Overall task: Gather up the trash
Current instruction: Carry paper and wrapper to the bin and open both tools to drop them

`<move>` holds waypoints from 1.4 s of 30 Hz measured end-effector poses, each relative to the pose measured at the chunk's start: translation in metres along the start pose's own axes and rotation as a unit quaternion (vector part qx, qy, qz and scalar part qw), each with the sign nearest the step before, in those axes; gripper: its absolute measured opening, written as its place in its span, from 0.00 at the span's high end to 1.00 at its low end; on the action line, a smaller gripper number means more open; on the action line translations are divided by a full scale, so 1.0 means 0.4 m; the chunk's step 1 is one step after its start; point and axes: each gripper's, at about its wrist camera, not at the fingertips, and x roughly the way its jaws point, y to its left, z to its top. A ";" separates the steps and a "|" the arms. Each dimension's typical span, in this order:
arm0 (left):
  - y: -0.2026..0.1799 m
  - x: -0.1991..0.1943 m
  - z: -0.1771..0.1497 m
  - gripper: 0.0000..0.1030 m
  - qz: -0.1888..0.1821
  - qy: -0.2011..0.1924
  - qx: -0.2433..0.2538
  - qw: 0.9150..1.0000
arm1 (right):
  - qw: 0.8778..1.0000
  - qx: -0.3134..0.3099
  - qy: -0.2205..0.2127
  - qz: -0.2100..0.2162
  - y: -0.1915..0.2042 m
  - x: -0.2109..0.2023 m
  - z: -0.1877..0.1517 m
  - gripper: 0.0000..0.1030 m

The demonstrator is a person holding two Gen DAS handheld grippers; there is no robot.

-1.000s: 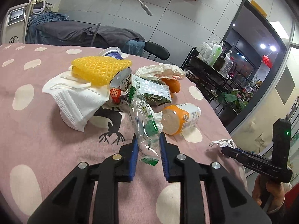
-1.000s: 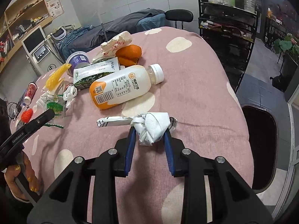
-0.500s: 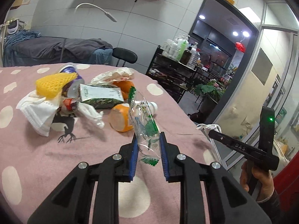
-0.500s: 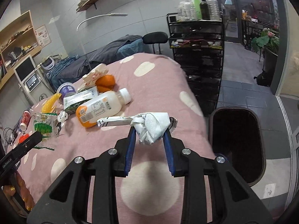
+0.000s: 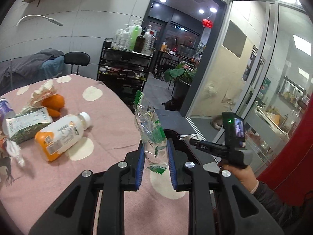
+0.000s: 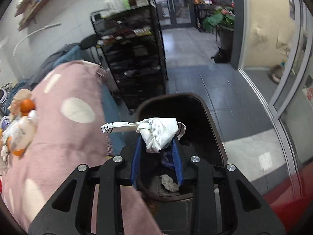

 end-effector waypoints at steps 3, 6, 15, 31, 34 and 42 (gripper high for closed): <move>-0.030 0.047 0.010 0.79 -0.022 0.016 0.010 1.000 | 0.999 0.021 0.028 -0.013 -0.034 0.080 -0.009 0.70; -0.057 0.084 0.015 0.79 -0.033 0.029 0.024 0.999 | 0.998 0.040 0.049 -0.027 -0.064 0.142 -0.022 0.68; -0.109 0.221 0.030 0.79 -0.063 0.089 0.036 0.993 | 0.995 0.071 0.069 -0.035 -0.120 0.172 -0.061 0.36; -0.204 0.550 0.055 0.79 -0.088 0.228 0.030 0.969 | 0.991 0.110 0.029 -0.070 -0.241 -0.009 -0.146 0.31; -0.227 0.590 0.053 0.79 -0.077 0.238 0.046 0.967 | 0.990 0.121 0.023 -0.075 -0.261 -0.026 -0.148 0.31; -0.280 0.636 0.038 0.22 -0.050 0.242 0.078 0.966 | 0.989 0.119 0.017 -0.083 -0.274 -0.060 -0.155 0.31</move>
